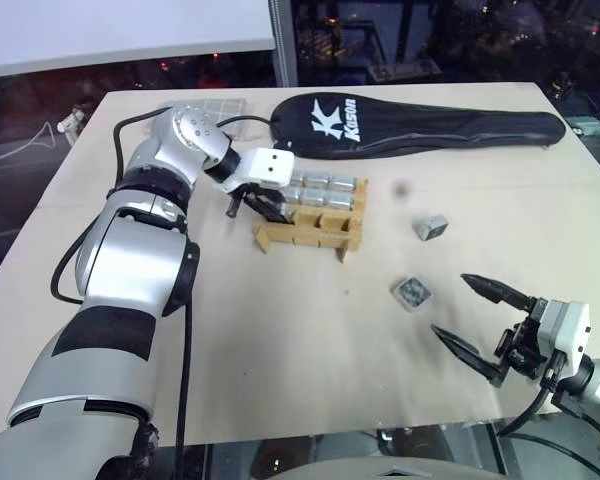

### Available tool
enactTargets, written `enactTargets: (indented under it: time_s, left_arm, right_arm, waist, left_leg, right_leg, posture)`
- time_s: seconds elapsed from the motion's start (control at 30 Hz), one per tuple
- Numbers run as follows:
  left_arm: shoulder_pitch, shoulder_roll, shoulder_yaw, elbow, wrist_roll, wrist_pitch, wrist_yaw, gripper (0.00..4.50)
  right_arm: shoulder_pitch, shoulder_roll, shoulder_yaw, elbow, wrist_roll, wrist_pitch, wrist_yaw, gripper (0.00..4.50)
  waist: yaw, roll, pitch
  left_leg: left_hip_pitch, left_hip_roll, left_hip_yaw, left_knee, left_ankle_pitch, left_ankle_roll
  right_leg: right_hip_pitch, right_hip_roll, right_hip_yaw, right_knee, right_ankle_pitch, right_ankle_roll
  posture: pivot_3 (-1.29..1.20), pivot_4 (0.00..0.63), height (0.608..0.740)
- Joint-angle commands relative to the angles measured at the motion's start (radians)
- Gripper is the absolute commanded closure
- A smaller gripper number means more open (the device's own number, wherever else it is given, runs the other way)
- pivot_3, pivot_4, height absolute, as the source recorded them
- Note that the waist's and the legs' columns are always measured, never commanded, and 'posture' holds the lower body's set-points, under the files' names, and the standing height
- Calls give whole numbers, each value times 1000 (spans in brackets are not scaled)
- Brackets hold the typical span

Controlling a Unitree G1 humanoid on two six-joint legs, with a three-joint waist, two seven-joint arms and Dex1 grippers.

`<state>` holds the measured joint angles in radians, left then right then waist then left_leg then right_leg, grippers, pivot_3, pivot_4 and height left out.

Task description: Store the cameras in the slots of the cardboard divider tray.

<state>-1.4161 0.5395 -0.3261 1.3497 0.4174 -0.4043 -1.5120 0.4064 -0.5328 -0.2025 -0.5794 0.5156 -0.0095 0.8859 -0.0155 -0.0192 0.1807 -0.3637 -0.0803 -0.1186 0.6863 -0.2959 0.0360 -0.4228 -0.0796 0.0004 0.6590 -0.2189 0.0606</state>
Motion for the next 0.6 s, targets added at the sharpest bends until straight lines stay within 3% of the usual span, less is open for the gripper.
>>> enactTargets:
  time_s: [0.03,0.13,0.43,0.53,0.6]
  left_arm:
    - [-47,7,22,-3,-15,10,-5,2476]
    - [-60,0,50,-3,-44,46,-27,1069]
    - [-97,70,197,-26,-282,155,-102,1069]
    - [-10,149,168,-141,-507,261,-102,1069]
    - [123,235,110,-365,-725,386,-102,1069]
  right_arm:
    - [-3,-4,-6,-18,16,-16,4,0]
    - [-9,-5,-3,-17,20,-11,5,0]
    - [2,-16,-26,-12,30,-11,16,0]
    - [5,-17,-31,3,26,-13,14,0]
    - [5,-29,-25,9,12,9,4,0]
  waist:
    - [1,0,0]
    - [2,0,0]
    - [-4,-1,1]
    - [-7,0,0]
    - [-18,0,1]
  left_leg:
    - [0,0,0,0,0,0]
    - [0,0,0,0,0,0]
    - [0,0,1,0,0,0]
    - [0,0,0,0,0,0]
    - [2,2,2,-1,0,0]
  right_leg:
    - [0,0,0,0,0,0]
    - [0,0,0,0,0,-1]
    - [0,0,0,0,1,-2]
    - [0,0,0,0,1,-2]
    - [-1,-1,3,1,1,-2]
  posture:
    - [0,150,740]
    - [0,150,740]
    - [0,150,740]
    - [0,150,740]
    - [0,150,740]
